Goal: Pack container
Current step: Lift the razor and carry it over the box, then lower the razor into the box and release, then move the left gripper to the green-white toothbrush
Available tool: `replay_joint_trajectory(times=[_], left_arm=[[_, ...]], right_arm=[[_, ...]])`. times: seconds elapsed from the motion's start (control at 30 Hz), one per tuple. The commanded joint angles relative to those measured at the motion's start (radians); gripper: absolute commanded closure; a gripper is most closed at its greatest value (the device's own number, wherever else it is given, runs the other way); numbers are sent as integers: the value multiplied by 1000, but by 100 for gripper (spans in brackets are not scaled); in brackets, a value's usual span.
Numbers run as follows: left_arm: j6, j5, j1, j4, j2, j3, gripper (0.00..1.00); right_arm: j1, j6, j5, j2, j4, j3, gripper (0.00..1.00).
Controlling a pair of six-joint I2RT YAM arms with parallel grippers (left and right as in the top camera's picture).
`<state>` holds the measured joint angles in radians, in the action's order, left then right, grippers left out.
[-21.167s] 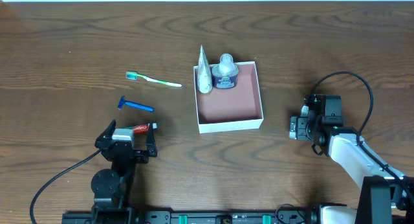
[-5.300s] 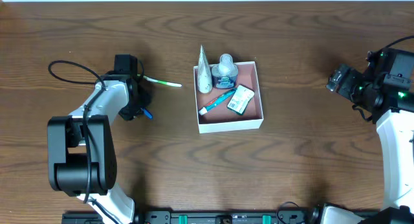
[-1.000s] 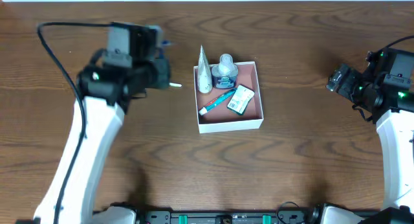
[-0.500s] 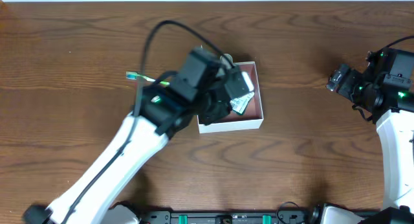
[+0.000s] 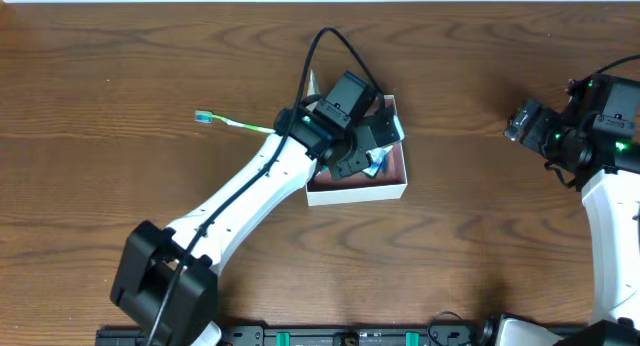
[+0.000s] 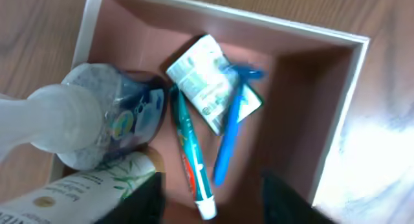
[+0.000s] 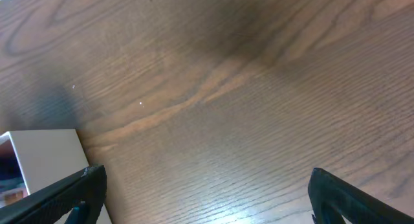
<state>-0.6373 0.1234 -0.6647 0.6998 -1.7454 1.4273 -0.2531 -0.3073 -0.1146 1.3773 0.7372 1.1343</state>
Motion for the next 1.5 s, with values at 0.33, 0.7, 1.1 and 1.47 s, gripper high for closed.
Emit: replay_joint_trajectory(times=[0.33, 0.7, 1.1, 1.47], left_arm=[[156, -93, -64, 3, 113, -8, 33], [499, -180, -58, 41, 466, -8, 6], [889, -214, 497, -52, 417, -8, 6], [1092, -108, 605, -61, 63, -8, 6]], right_arm=[[-7, -10, 6, 3, 0, 10, 1], [-7, -10, 6, 3, 0, 10, 1], [-7, -10, 6, 3, 0, 10, 1], [-7, -10, 6, 3, 0, 10, 1]])
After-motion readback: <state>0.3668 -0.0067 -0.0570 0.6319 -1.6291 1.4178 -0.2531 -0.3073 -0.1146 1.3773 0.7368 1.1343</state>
